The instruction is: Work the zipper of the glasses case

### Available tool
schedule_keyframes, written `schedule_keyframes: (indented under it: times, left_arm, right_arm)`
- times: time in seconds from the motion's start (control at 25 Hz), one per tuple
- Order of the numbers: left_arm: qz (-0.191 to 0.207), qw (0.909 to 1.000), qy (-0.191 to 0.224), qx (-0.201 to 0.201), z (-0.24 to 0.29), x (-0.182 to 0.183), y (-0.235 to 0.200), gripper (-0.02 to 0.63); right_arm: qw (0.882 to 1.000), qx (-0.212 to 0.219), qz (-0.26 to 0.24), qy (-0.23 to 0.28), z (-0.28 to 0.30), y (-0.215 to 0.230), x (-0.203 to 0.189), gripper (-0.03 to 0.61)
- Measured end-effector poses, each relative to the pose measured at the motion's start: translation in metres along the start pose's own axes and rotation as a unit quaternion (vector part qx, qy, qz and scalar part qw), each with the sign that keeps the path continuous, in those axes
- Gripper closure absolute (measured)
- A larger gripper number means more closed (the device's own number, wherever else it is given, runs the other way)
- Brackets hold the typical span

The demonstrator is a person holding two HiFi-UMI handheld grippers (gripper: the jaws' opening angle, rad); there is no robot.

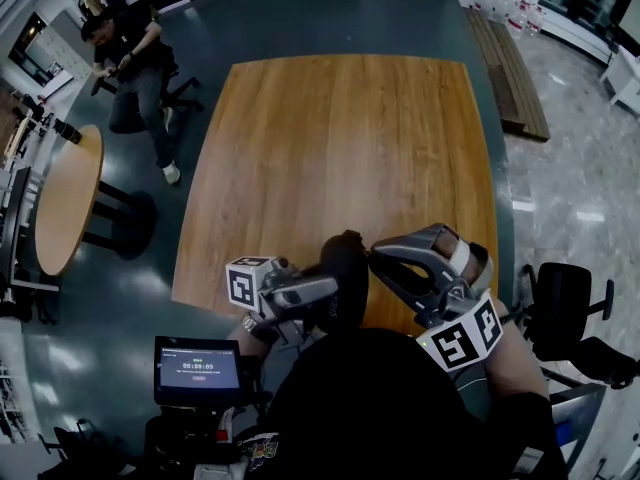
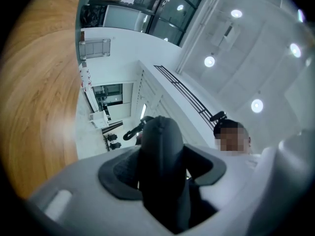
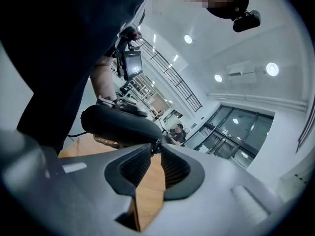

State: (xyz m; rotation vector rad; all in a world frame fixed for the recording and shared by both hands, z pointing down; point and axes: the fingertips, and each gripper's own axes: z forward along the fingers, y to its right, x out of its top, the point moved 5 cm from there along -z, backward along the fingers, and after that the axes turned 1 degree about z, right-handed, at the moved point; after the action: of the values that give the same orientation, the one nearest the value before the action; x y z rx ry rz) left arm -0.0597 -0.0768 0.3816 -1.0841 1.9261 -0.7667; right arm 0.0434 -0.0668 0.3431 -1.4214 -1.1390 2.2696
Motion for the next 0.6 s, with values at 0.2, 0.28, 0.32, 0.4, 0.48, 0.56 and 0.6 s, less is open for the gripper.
schedule_keyframes:
  times: [0.2, 0.28, 0.32, 0.4, 0.48, 0.56, 0.6]
  left_arm:
    - [-0.014, 0.9998, -0.007, -0.008, 0.0034, -0.0065, -0.0022, 0.35]
    - [-0.028, 0.9994, -0.008, -0.018, 0.0042, -0.0077, -0.0018, 0.35]
    - [-0.034, 0.9992, -0.009, -0.02, 0.0043, -0.0085, -0.0019, 0.348]
    - [-0.029, 0.9995, -0.009, -0.013, 0.0036, -0.0101, -0.004, 0.348]
    - [-0.006, 1.0, -0.003, 0.005, 0.0031, -0.0106, -0.0067, 0.348]
    - [0.014, 0.9996, 0.011, 0.02, 0.0028, -0.0064, -0.0082, 0.35]
    - [0.02, 0.9992, 0.024, 0.024, 0.0018, -0.002, -0.0086, 0.35]
  right_arm:
    - [1.0, 0.002, 0.007, 0.009, -0.0033, 0.004, 0.0011, 0.56]
    - [1.0, 0.006, 0.009, 0.015, -0.0045, 0.0037, 0.0032, 0.577]
    - [1.0, 0.011, 0.009, 0.015, -0.0052, 0.0032, 0.0033, 0.577]
    - [1.0, 0.02, 0.006, 0.007, -0.0069, 0.0008, 0.0011, 0.571]
    - [1.0, 0.019, 0.005, -0.005, -0.0085, -0.0012, -0.0023, 0.572]
    - [1.0, 0.011, 0.011, -0.013, -0.0072, 0.0008, -0.0045, 0.574]
    - [1.0, 0.008, 0.016, -0.015, -0.0059, 0.0021, -0.0048, 0.574]
